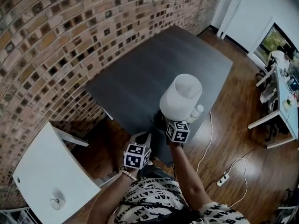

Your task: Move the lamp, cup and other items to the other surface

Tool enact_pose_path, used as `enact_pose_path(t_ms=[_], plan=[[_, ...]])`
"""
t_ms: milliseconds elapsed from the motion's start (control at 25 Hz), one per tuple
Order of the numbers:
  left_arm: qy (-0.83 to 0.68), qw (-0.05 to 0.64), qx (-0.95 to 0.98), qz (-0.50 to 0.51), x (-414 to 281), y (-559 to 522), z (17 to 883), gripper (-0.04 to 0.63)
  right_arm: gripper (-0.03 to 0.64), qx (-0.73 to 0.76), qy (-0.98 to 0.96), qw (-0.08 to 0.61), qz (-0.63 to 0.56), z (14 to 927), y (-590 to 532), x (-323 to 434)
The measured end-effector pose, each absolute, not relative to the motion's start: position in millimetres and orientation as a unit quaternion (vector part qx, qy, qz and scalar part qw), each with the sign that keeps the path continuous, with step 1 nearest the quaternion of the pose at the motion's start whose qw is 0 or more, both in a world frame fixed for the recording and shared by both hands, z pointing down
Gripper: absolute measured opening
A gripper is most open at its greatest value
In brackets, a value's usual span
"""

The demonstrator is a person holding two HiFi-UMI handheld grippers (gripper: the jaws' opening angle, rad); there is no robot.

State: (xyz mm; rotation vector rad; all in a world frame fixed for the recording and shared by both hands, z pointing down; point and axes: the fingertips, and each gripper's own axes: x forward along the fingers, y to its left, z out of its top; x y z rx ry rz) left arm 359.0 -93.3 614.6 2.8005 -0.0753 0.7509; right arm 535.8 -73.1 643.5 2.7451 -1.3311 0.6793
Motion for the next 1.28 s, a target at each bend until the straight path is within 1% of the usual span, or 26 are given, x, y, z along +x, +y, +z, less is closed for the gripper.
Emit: enact_pose_path(t_ms=[160,280,320,440,480,600,640,720,800,960,1280], plan=[[-0.024,0.12,0.957,0.264,362,-98,621,0.002,0.319,0.878,-0.442,-0.002,0.184,638,-87,541],[-0.024,0.121,0.955,0.268,364,-99,626,0.002,0.304,0.87,-0.471,-0.012,0.145,629,-97,537],[-0.024,0.121,0.955,0.269,364,-98,627,0.002,0.293,0.868,-0.477,-0.012,0.136,628,-98,536],[-0.025,0.119,0.955,0.27,367,-98,627,0.002,0.293,0.87,-0.474,0.001,0.135,632,-99,540],[-0.027,0.118,0.955,0.271,367,-99,627,0.002,0.277,0.872,-0.469,0.005,0.137,634,-98,543],[-0.033,0.118,0.954,0.273,366,-102,629,0.002,0.158,0.88,-0.454,0.015,0.137,636,-94,551],[-0.035,0.118,0.954,0.273,366,-103,629,0.002,0.135,0.882,-0.452,0.019,0.133,635,-93,553],[-0.041,0.117,0.954,0.273,365,-105,629,0.002,0.11,0.884,-0.45,0.027,0.122,628,-93,553],[-0.046,0.117,0.954,0.273,362,-107,629,0.002,0.061,0.888,-0.445,0.035,0.109,622,-92,553],[-0.054,0.116,0.954,0.271,360,-111,625,0.002,0.058,0.888,-0.445,0.054,0.104,620,-92,554],[-0.085,0.126,0.955,0.255,348,-128,617,0.002,0.057,0.867,-0.482,0.066,0.104,603,-115,538]])
